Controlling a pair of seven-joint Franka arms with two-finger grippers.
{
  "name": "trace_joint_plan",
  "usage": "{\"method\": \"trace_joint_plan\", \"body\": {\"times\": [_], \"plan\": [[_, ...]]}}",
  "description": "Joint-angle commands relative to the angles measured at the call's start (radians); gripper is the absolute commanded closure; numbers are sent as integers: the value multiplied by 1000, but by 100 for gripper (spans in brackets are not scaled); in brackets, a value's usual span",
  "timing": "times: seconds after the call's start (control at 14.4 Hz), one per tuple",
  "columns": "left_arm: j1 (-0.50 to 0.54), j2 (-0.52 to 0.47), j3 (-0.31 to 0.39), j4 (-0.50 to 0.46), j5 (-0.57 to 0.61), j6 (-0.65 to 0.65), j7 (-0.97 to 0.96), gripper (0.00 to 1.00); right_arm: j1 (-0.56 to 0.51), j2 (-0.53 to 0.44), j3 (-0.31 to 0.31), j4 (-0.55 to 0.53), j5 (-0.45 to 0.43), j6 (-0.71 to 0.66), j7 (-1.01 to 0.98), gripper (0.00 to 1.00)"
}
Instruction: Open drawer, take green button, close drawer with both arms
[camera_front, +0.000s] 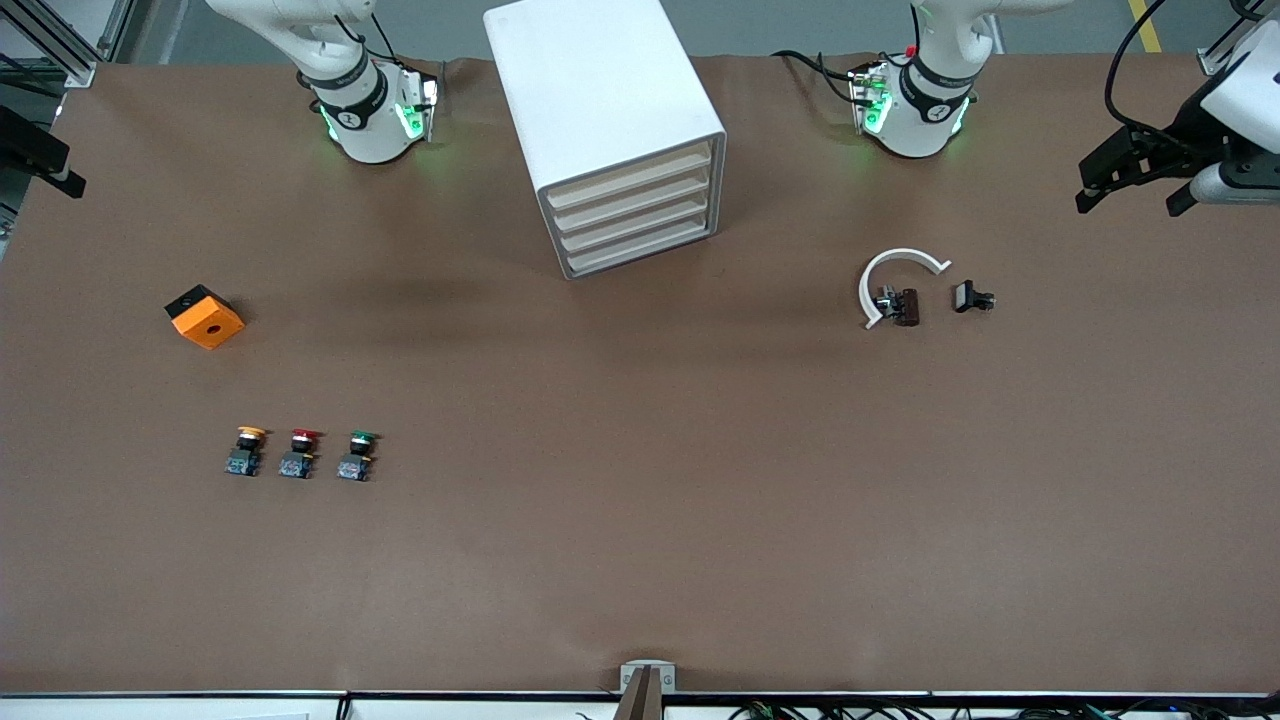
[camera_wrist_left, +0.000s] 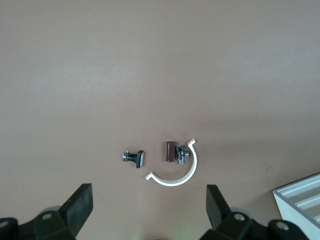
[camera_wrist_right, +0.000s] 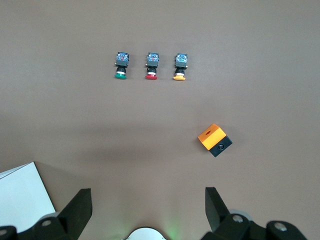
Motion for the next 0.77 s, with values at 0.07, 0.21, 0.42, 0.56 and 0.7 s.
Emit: {"method": "trace_joint_plan", "body": {"times": [0.07,0.21,0.42,0.56,0.7], "plan": [[7,63,-4,84,-2,-25,-11,0,-8,-19,4,-14,-6,8,-6,0],[4,109,-4,135,-2,-25,-10,0,-8,-19,4,-15,-6,7,-8,0],[4,122,-6,149,0,-25,-45,0,-4,-19,8,-14,-6,8,0,0],[4,128,-6,149,1,-25,-67,0,-10,-19,4,-14,-5,7,-2,0],[7,129,-6,150,1,-25,-62,0,-20,-17,2,-14,-2,7,-3,0]]}}
